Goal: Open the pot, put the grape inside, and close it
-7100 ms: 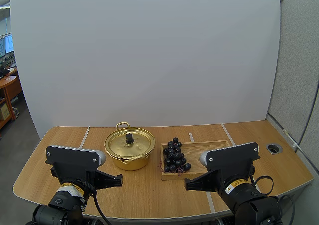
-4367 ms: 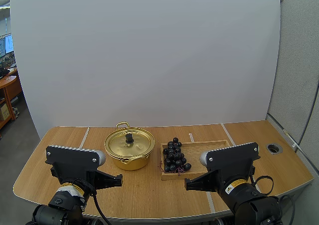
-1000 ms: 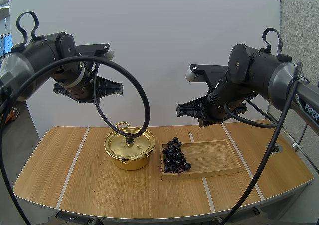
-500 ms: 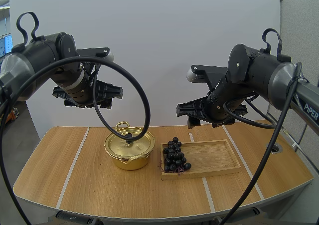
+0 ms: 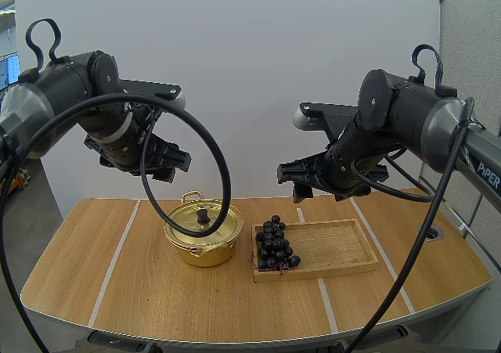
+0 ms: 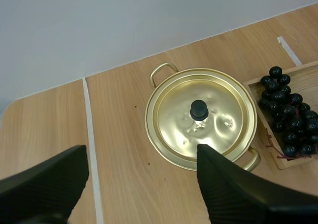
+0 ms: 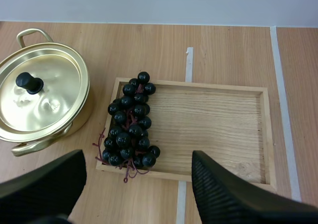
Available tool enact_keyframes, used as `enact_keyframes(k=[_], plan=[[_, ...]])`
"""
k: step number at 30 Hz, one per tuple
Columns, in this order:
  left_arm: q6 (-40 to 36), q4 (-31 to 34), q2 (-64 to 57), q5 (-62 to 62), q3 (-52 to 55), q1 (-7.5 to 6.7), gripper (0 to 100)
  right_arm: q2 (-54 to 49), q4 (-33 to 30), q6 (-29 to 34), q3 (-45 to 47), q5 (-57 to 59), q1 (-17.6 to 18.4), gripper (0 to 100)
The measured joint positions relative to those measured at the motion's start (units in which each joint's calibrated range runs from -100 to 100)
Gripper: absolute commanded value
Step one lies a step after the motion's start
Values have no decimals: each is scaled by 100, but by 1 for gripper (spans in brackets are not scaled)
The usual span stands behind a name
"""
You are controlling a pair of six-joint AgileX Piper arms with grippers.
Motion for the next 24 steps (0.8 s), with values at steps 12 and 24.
enact_keyframes(k=[12, 24], plan=[[1619, -832, 114, -858, 0, 0, 100, 0, 0, 0, 0, 0, 0, 100], [2429, -1481, 1661, -606, -547, 0, 100, 0, 0, 0, 0, 0, 0, 100]])
